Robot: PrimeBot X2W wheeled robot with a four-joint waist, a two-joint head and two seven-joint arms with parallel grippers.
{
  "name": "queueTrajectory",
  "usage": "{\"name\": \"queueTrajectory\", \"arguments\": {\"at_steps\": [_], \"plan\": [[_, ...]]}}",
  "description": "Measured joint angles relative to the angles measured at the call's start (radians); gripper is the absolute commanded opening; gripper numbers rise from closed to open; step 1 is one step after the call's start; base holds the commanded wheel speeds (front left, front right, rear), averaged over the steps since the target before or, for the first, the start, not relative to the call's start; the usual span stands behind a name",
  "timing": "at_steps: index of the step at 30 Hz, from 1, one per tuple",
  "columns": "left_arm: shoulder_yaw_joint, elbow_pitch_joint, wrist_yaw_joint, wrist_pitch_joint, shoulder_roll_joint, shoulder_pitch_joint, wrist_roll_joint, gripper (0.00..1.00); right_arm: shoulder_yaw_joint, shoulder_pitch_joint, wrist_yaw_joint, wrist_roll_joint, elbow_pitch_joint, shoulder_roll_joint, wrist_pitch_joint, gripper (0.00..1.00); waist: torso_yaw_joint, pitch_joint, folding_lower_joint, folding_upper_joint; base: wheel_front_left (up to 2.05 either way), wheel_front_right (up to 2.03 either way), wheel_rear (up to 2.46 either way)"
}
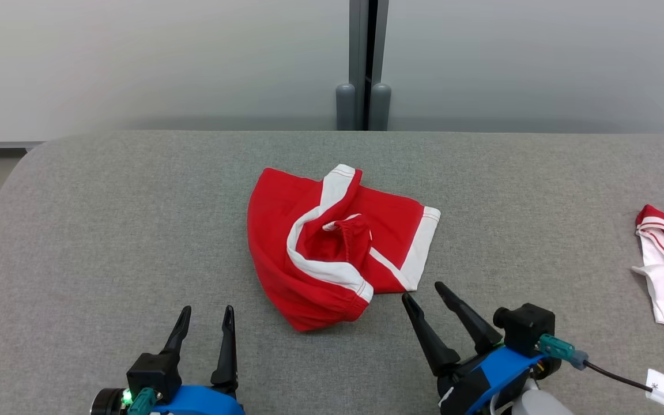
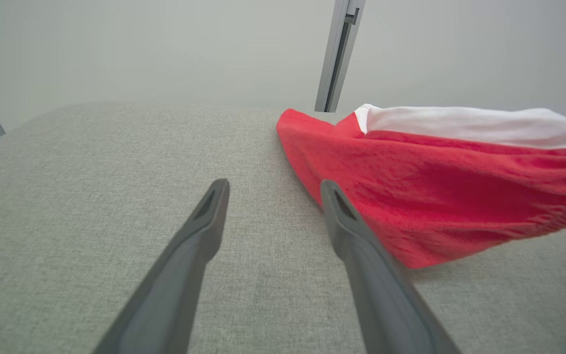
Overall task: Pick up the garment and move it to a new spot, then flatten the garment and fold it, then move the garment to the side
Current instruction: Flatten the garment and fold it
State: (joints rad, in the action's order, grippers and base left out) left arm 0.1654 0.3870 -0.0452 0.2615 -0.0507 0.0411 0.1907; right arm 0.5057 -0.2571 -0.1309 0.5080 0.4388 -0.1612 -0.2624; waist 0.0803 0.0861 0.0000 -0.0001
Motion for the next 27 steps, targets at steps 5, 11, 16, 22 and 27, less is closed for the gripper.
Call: {"name": "queueTrajectory", "arguments": {"at_steps": [5,11,16,22,27], "plan": [[-0.004,0.0,-0.001,0.0,0.0,-0.006,-0.003,1.0,0.052,0.011,0.0,0.173,-0.042,0.018,0.0,1.0,0.009,0.001,0.0,-0.0001,0.0,0.0,0.0],[0.001,0.011,-0.003,0.0,0.0,-0.009,-0.016,1.0,0.102,0.014,0.0,0.367,-0.097,0.009,0.0,1.0,0.017,0.002,0.0,0.0001,0.0,0.0,0.0],[0.003,0.022,-0.004,0.0,0.0,-0.014,-0.016,1.0,0.156,0.012,0.0,0.492,-0.119,-0.006,0.0,1.0,0.022,0.004,0.0,0.0001,0.0,0.0,0.0],[0.009,0.026,-0.005,0.0,0.0,-0.012,-0.016,1.0,0.199,-0.041,0.0,0.574,-0.099,-0.016,0.0,1.0,0.04,0.012,0.0001,0.0001,0.0,0.0,0.0],[0.013,0.023,-0.004,0.0,0.0,-0.001,-0.013,1.0,0.241,-0.073,0.0,0.611,-0.058,-0.013,0.0,1.0,0.068,0.02,0.0001,0.0002,0.0,0.0,0.0]]}}
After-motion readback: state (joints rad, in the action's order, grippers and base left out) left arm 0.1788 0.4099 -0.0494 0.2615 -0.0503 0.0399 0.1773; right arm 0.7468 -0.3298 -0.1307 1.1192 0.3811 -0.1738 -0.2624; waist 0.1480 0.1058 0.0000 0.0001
